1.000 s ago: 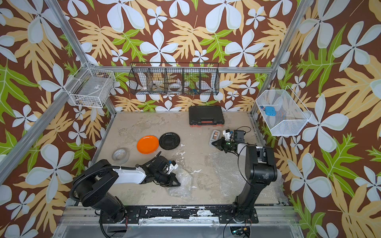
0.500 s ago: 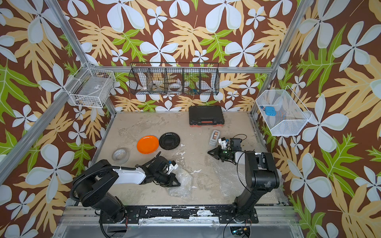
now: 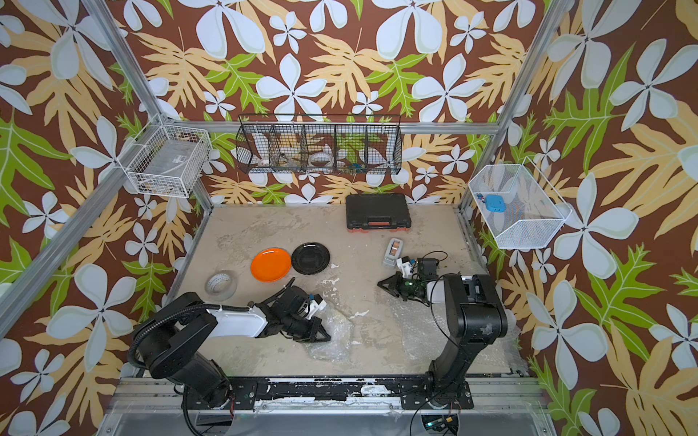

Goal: Wrap dinner plates in bubble wrap
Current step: Pull the tape from the tape cutter.

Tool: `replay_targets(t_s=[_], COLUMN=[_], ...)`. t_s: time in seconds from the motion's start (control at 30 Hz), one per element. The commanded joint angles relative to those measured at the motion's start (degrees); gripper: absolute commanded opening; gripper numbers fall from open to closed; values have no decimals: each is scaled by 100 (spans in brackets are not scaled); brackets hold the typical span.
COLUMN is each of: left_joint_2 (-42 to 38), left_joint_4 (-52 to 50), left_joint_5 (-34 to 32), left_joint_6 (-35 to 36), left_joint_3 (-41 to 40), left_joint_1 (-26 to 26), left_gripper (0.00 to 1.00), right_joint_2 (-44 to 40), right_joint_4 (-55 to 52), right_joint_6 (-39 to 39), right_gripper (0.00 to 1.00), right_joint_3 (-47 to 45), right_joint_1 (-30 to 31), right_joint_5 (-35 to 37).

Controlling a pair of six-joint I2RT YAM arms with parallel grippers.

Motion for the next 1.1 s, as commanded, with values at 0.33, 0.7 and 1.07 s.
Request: replay_targets(t_s=[0.33, 0.7, 1.07], left_joint_2=[103, 40, 48], left_joint_4=[-1372, -1446, -1421], left_joint_5=[-818, -843, -835], left_joint_6=[-17, 53, 14], left_joint_3=[-111, -123, -119], left_joint_1=[-2, -2, -2], left_gripper=[8, 8, 8], right_joint_2=[-462, -1121, -2123], right_joint_4=[-1103, -1928, -2437], right_joint_6=[-269, -587, -587], right_gripper=[64, 77, 72], right_joint_3=[-512, -666, -43], right_joint_1=[48, -1153, -1479], right_joint_5=[262, 2241, 2452])
